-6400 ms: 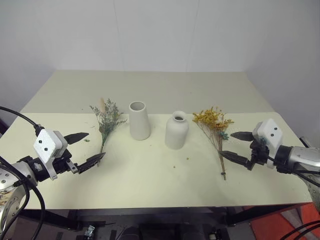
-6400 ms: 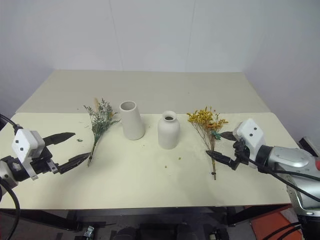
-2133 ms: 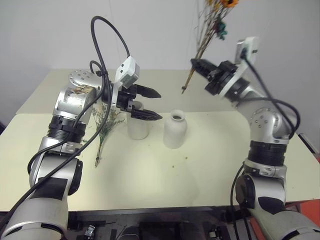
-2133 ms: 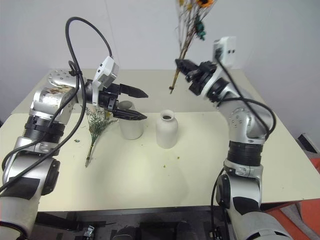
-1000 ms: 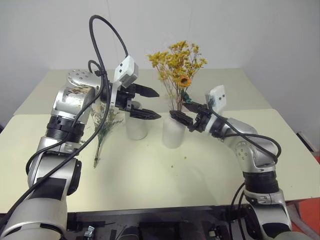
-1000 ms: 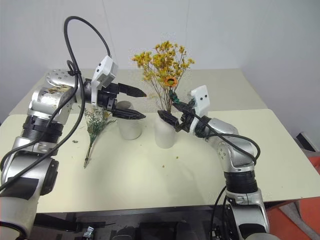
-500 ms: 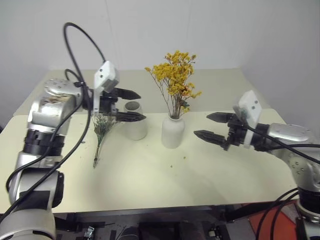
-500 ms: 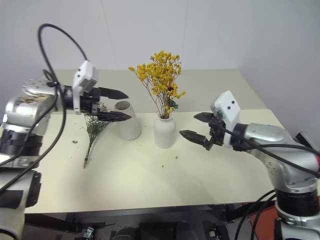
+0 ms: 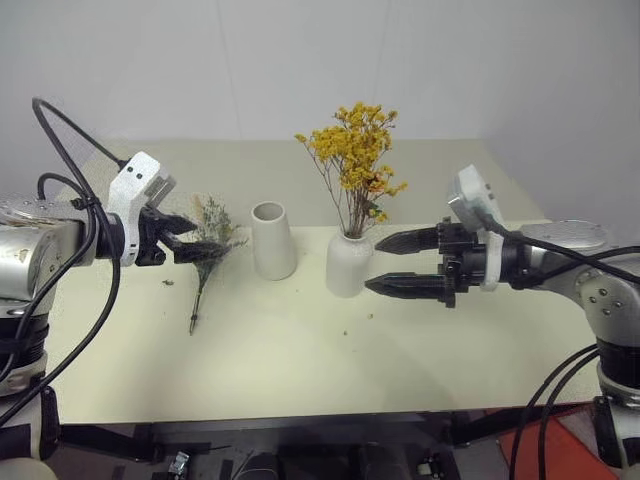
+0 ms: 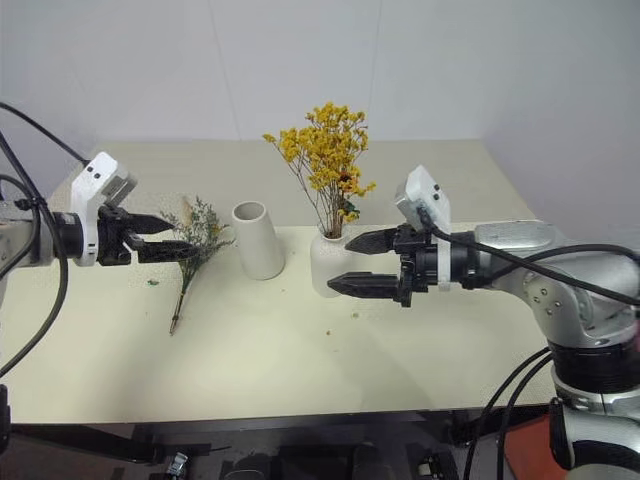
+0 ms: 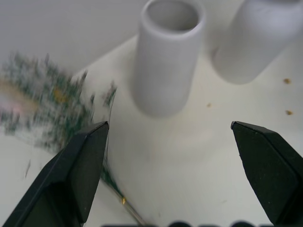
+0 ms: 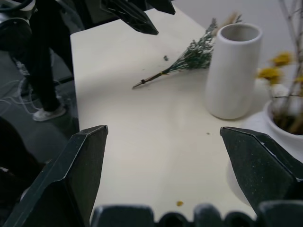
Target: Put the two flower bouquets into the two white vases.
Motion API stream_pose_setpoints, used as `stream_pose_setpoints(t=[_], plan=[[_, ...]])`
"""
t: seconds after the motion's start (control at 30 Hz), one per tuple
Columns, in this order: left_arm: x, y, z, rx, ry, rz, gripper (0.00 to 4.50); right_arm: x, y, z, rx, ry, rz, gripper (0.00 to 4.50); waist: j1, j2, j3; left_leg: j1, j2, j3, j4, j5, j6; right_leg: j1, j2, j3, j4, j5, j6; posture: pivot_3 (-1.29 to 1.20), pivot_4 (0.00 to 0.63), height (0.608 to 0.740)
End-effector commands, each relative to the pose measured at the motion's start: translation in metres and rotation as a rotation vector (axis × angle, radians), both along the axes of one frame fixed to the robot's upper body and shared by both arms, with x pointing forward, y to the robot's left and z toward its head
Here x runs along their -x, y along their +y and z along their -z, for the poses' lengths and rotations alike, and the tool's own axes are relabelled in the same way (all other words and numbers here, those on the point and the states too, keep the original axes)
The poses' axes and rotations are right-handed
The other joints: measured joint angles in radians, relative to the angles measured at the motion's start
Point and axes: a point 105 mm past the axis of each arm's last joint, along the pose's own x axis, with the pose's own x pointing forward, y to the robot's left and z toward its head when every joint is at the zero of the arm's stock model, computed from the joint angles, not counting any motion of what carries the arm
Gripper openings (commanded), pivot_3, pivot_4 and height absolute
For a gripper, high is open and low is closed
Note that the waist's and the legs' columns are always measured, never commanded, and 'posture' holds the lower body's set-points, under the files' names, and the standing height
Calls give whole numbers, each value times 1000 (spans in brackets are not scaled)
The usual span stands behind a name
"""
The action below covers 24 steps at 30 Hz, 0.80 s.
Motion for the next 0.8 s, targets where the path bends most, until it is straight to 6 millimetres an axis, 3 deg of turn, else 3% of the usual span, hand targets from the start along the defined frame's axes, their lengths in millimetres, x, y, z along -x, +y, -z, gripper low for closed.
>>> stream_pose_setpoints(t=[0.03,0.37,0.67,0.8], plan=[[-8,11,6,-14,51,-159,4500,-8,9,-5,0,0,19,4464,2,0,0,0,0,0,0,0,0,0,0,0,0,0,0,0,150,740],[-41,22,46,-21,333,-430,4500,-18,16,-9,52,5,39,4464,7,0,0,-2,-1,0,0,0,0,-1,-1,-1,0,1,-1,0,150,740],[-52,18,76,-23,459,-502,4500,-17,13,-12,62,0,52,4464,3,0,0,-2,-1,-1,0,0,0,-2,-1,-1,0,2,-3,0,150,740],[-58,16,84,-23,474,-516,3626,-16,13,-12,61,1,48,4500,4,-1,0,-2,-2,0,0,0,0,-1,-1,-1,0,2,-3,0,150,740]])
